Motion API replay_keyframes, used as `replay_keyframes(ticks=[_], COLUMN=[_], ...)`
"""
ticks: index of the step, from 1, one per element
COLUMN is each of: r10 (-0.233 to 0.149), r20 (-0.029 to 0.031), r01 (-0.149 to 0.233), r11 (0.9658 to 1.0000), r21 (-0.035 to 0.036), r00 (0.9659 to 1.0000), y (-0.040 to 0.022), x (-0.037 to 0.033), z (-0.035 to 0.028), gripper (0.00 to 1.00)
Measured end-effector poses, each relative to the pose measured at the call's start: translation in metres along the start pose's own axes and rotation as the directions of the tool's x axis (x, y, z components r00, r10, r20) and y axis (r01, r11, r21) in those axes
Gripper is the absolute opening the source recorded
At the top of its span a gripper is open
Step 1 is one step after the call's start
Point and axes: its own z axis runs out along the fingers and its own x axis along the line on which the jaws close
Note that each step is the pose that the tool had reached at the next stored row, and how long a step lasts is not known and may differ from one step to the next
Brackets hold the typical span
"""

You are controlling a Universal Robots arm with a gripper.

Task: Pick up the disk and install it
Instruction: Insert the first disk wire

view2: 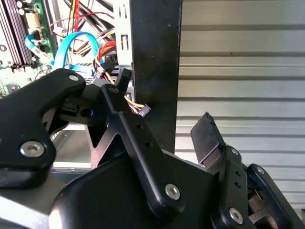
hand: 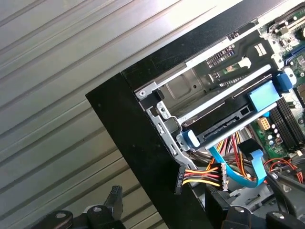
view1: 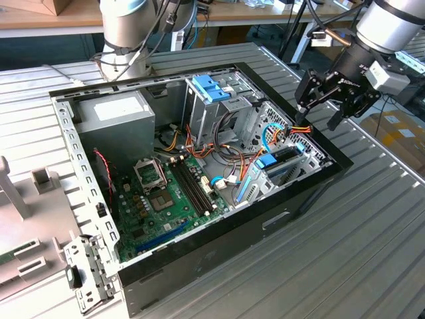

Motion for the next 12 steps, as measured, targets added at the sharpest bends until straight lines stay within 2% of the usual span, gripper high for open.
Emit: replay_keyframes(ticks=[2,4,5,6,9,12], r10=[0.02,0.036,0.043,0.045,0.048,0.051], r20=[-0.0052,-0.015,-0.0234,-0.0281,-0.0411,-0.0504], r01=[-0.02,-0.037,-0.043,-0.046,-0.05,-0.054], r11=[0.9998,0.9992,0.9987,0.9984,0.9978,0.9973], r21=[-0.0065,-0.0187,-0.0279,-0.0324,-0.0431,-0.0507], r00=[0.9998,0.9992,0.9988,0.9986,0.998,0.9974], y=[0.0,0.0,0.0,0.0001,0.0015,0.0028], x=[0.0,-0.0001,0.0,0.0,-0.0005,-0.0021], z=[-0.0001,-0.0001,0.0,0.0,0.0,0.0001], gripper=[0.78,0.78,0.78,0.78,0.78,0.78])
